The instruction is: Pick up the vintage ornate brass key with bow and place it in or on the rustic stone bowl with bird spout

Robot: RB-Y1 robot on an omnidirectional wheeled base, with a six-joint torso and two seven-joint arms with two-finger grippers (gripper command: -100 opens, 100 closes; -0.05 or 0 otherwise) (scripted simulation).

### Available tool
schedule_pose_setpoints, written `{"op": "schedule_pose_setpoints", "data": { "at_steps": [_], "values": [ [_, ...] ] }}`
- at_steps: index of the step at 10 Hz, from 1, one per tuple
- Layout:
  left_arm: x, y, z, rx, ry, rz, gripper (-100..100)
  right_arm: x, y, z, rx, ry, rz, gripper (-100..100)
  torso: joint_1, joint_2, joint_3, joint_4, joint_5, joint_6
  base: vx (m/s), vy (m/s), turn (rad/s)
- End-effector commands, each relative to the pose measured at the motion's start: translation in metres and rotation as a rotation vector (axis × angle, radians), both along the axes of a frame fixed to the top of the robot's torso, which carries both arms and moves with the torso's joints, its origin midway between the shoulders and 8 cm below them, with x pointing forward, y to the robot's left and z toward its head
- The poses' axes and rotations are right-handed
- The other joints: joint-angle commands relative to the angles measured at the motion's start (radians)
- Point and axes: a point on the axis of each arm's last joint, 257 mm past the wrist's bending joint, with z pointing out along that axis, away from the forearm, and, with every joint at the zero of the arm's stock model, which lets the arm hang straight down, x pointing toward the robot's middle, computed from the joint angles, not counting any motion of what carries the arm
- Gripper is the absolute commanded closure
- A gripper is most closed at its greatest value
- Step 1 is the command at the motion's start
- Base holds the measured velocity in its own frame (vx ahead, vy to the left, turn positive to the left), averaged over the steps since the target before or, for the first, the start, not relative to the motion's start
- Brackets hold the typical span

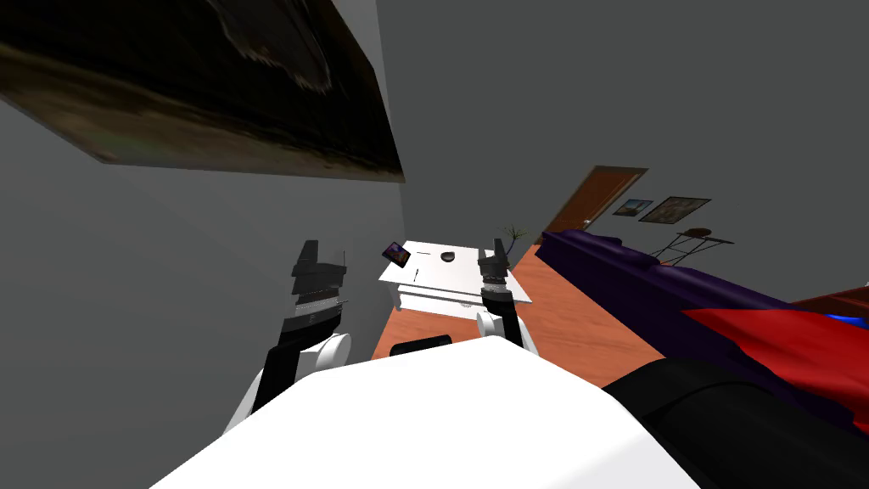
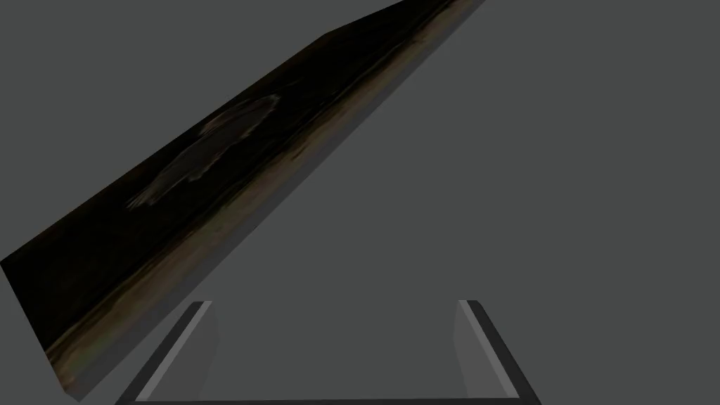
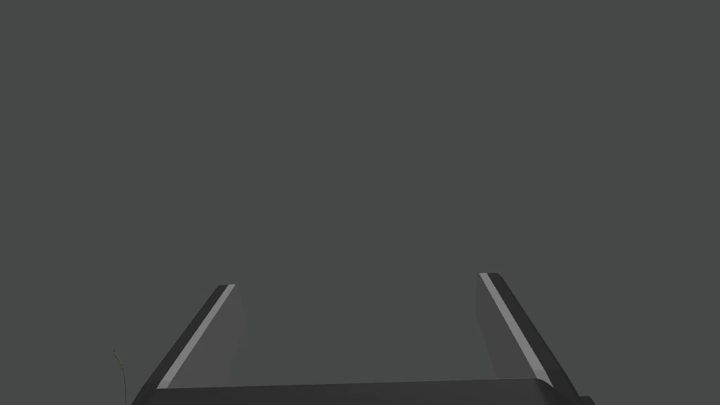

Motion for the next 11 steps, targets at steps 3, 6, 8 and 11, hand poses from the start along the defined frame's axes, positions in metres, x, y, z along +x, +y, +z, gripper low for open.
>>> {"op": "schedule_pose_setpoints", "data": {
  "at_steps": [3,6,8,11],
  "values": [
    [0.01,-0.011,-0.009,0.085,0.022,-0.04,-100,0.0,0.0,0.0,0.0,0.0,0.0,0,0.001,-0.002,-0.001,0.0,0.0,0.0,0.026,0.006,-0.072],
    [0.024,-0.02,-0.022,0.175,0.049,-0.071,-100,0.0,0.0,0.0,0.0,0.0,0.0,0,0.001,-0.004,-0.002,-0.001,0.0,0.0,0.054,0.012,-0.102],
    [0.036,-0.024,-0.032,0.241,0.067,-0.084,-100,0.0,0.0,0.0,0.0,0.0,0.0,0,0.001,-0.005,-0.003,-0.001,0.0,0.0,0.072,0.007,-0.131],
    [0.055,-0.025,-0.047,0.343,0.092,-0.093,-100,0.0,0.0,0.0,0.0,0.0,0.0,0,0.001,-0.005,-0.003,-0.001,0.0,0.0,0.069,0.017,-0.134]
  ]
}}
